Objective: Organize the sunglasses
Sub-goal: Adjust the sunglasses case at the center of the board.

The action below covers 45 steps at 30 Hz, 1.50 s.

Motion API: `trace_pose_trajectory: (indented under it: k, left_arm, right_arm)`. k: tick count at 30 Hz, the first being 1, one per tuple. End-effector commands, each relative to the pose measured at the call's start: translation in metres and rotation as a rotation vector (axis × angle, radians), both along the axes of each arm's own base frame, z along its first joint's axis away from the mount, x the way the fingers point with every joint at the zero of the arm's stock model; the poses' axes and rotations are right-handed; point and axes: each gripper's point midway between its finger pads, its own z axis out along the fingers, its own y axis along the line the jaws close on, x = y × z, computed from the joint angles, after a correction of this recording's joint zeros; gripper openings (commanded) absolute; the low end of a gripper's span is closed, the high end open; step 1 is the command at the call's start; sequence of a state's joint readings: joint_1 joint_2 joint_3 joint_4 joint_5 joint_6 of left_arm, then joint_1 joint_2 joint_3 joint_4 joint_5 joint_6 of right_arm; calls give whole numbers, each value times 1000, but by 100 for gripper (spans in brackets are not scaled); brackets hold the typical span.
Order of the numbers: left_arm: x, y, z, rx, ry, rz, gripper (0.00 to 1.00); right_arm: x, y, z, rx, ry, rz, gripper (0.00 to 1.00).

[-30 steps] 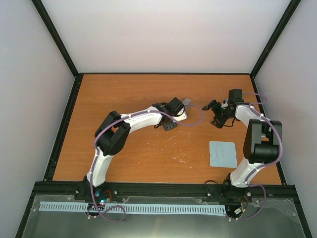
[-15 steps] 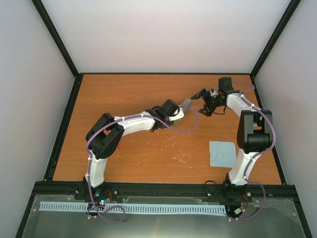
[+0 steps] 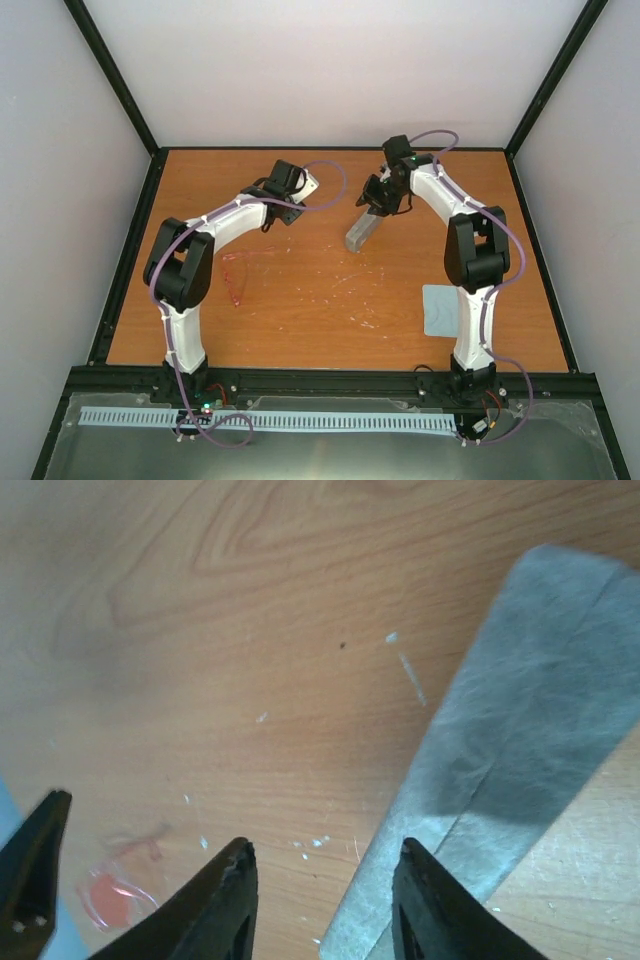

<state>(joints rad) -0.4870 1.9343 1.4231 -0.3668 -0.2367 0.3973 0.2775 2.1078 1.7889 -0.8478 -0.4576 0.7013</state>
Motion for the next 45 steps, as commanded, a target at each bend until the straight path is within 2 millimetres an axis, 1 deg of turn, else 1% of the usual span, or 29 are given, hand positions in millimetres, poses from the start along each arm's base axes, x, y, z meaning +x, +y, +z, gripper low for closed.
trace_pose_trajectory:
  k: [1,3,5,7,10,14,16,19,20,22,24,25,26,27,28,30,32,33,34,35,37,38,40,41,42,43,45]
  left_arm:
    - [2,-10,25,-73,-25,-45,49]
    - [2,-7,26,-89,-21,-43,49]
    - [2,-5,24,-99,-17,-42,49]
    - [1,-3,23,-109,-15,-41,49]
    - [-3,-4,21,-125,-8,-56,49]
    - [-6,-6,21,-163,1,-80,49]
    - [-6,-3,23,-193,4,-85,49]
    - [-2,4,26,-201,-1,-79,49]
    - [-2,6,25,-196,0,-77,49]
    - [-1,6,25,-196,-2,-81,50]
    - [-2,1,27,-222,13,-92,50]
    - [-2,-3,30,-242,21,-100,52]
    - [-4,-8,33,-266,34,-115,55]
    - [-6,-14,36,-291,50,-133,59]
    - [-9,-21,40,-318,63,-154,62]
    - [-16,-36,46,-363,98,-200,66]
    - [-23,-49,46,-368,120,-232,67]
    - [-26,-54,45,-364,125,-248,67]
    - [-29,-60,42,-357,131,-265,66]
    - [-32,-64,40,-352,137,-278,64]
    - [-38,-71,34,-350,156,-299,61]
    - [-41,-75,32,-352,165,-310,59]
    - [-46,-82,30,-354,178,-334,58]
    - [-49,-86,30,-356,187,-350,58]
    - [-52,-90,31,-362,195,-365,59]
    - [-54,-94,31,-364,204,-375,61]
    - [-58,-100,29,-362,227,-385,64]
  right_arm:
    - [3,11,12,-40,-55,-19,33]
    - [3,19,8,-11,-38,-21,27]
    - [0,26,-8,-16,11,-12,24]
    - [-2,24,-17,-46,38,-15,23]
    - [-7,17,-28,-92,65,-19,23]
    - [-20,6,-44,-151,116,-23,23]
    - [-27,0,-49,-177,138,-31,23]
    - [-38,-6,-50,-192,152,-41,23]
    - [-41,-8,-45,-188,141,-45,23]
    - [-46,-9,-44,-185,139,-48,23]
    - [-49,-10,-40,-180,129,-48,22]
    - [-49,-11,-36,-182,118,-49,23]
    - [-47,-12,-29,-184,98,-53,25]
    - [-45,-15,-21,-194,76,-62,31]
    - [-45,-21,-12,-212,59,-75,35]
    - [-45,-39,3,-256,31,-120,36]
    - [-51,-59,16,-287,7,-174,33]
    - [-54,-71,21,-296,-6,-206,29]
    - [-58,-80,22,-301,-9,-230,24]
    - [-64,-88,20,-299,0,-250,17]
    - [-81,-97,2,-293,64,-256,5]
    - [-87,-102,-7,-292,95,-265,3]
    - [-98,-103,-25,-289,137,-260,3]
    - [-101,-101,-30,-280,142,-258,4]
    - [-102,-100,-34,-271,149,-259,9]
    - [-101,-98,-35,-258,144,-258,17]
    - [-99,-96,-36,-244,142,-256,31]
